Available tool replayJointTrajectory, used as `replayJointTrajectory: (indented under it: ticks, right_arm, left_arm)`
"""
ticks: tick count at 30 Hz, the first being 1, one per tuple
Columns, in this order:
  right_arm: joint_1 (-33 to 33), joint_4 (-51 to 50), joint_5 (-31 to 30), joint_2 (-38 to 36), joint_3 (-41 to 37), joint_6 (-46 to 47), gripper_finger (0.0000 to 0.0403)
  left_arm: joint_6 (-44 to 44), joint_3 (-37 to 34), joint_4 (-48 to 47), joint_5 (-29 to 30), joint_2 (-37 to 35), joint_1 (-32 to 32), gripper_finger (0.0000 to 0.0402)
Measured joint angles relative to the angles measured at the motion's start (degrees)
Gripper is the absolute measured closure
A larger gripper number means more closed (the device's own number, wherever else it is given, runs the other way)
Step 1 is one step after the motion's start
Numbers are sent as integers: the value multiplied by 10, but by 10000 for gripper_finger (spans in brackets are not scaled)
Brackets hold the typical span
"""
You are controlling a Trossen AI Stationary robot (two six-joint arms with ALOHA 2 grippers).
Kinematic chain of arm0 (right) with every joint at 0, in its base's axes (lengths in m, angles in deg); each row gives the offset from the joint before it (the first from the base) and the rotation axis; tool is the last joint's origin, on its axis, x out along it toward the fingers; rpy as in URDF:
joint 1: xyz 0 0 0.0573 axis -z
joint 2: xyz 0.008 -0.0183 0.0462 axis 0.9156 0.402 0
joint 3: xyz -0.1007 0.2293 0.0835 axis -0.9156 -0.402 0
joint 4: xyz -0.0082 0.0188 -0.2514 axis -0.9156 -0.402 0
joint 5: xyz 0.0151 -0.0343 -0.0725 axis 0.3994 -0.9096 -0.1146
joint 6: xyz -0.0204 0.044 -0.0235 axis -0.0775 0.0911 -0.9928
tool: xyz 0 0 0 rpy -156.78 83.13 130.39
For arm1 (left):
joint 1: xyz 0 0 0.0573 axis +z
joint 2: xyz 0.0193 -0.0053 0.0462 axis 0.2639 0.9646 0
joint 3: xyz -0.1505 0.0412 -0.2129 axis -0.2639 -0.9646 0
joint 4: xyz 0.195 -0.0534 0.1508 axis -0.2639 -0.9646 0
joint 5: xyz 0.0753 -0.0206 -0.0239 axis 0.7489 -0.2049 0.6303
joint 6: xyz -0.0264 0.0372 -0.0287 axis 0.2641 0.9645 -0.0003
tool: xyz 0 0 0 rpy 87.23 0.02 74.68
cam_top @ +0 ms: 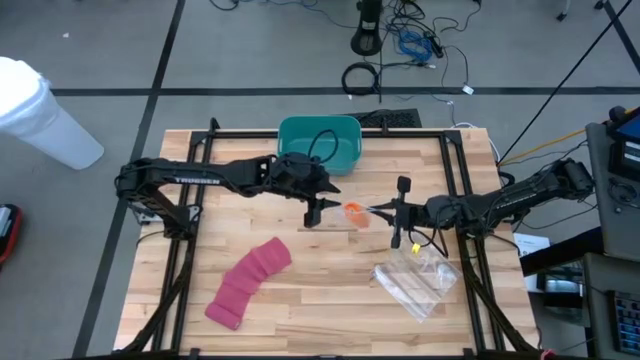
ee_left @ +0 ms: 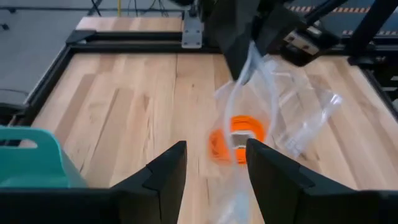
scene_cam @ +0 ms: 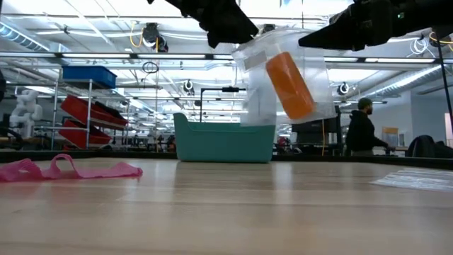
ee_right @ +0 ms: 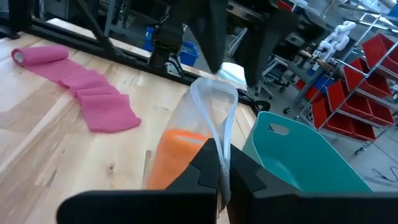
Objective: Roll bandage
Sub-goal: Close the transparent zip bag
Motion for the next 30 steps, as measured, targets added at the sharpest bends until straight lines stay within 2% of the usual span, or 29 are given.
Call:
replayJointTrajectory:
  ticks: [4,8,10,17,23,30]
  right_arm:
    - [9,8,-1,-1,0,8,403]
    - [22,31,-14,-4,0,24,403]
    - [27,29,-19,-11,0,26,403]
    - [37,1,-15,-44,0,33,403]
    - [37,-2,-9,-61,0,54,403]
    - [36,-7,3,-62,0,67,403]
  left_arm:
    - [0,0,-7,0,0,-1,230]
    - [16,0,-84,1,-2,-1,230]
    - [19,-14,-93,18,-10,-1,230]
    - [25,-78,1,76,-69,3,230]
    - [99,-119,85,102,-70,3,230]
    - [124,-120,120,89,-56,7,230]
